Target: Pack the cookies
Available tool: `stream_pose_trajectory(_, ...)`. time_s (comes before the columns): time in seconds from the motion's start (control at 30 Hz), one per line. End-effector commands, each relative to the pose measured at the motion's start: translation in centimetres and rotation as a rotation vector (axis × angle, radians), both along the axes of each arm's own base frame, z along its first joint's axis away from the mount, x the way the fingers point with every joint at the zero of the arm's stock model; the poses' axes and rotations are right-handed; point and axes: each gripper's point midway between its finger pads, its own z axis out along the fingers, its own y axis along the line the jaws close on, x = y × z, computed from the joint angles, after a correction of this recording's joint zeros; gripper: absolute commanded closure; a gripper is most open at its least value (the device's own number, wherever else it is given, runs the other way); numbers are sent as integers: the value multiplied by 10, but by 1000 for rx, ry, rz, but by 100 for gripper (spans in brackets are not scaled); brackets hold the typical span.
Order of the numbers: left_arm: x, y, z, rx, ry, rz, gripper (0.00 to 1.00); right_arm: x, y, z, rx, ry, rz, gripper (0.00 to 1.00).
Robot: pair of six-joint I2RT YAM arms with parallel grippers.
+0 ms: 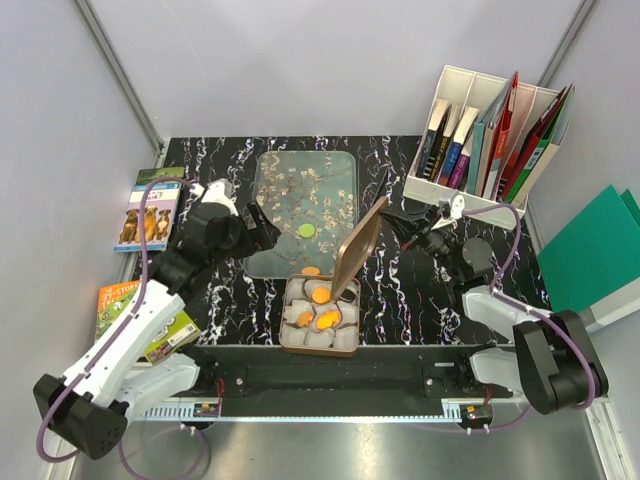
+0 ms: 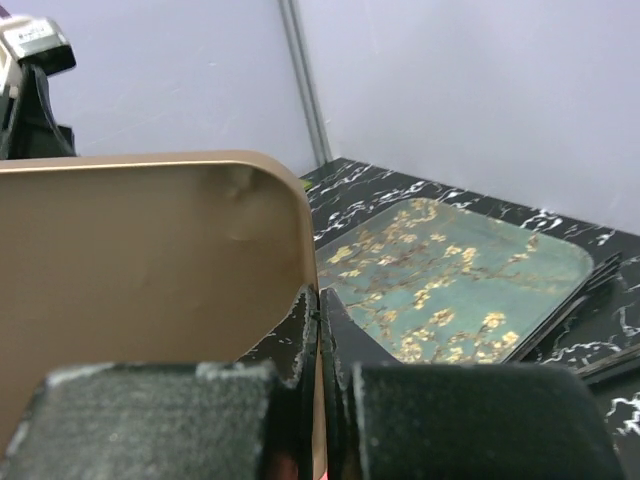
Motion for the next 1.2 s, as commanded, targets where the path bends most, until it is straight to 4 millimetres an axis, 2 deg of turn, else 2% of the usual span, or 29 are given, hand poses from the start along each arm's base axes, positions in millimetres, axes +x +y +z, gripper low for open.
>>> stream_pose_trajectory(0.0,7,-23,45,-218,-136,-66,3,-43,7,67,95,-293,120,100)
stream_pose_trajectory(0.23,-10,-47,83,-372,-294,-241,3,-54,-2,97,154,-353,98,100)
stream_pose_trajectory(0.4,-21,-63,92,-440,-382,-370,5,-50,-1,118,215,-341,122,100)
stream_pose_trajectory(0.57,-29,-69,98,-416,-455,-459,8,-39,5,133,272,-294,170,100)
stream_pose_trajectory(0.73,-32,-69,106,-443,-468,-459,8,-21,11,131,289,-243,191,100)
stream_pose_trajectory(0.83,-35,-77,112,-557,-433,-466,6,-15,16,140,278,-269,204,100)
stream_pose_trajectory(0.87,-37,-81,120,-647,-424,-470,6,-15,17,141,270,-278,211,100)
stream_pose_trajectory(0.93,-41,-90,121,-747,-389,-508,7,-13,19,152,262,-313,218,100)
stream_pose_trajectory(0.97,-44,-92,131,-862,-387,-519,6,-13,19,157,260,-329,219,100)
stream_pose_trajectory(1.03,-43,-98,127,-969,-342,-532,8,-10,20,169,264,-365,216,100)
stream_pose_trajectory(1.07,-51,-96,140,-1081,-363,-559,8,-10,21,174,266,-377,216,100)
stream_pose_trajectory(1.13,-46,-98,131,-1174,-321,-552,11,-9,24,189,266,-430,213,100)
stream_pose_trajectory(1.17,-56,-92,151,-1269,-363,-597,12,-9,25,194,264,-451,210,100)
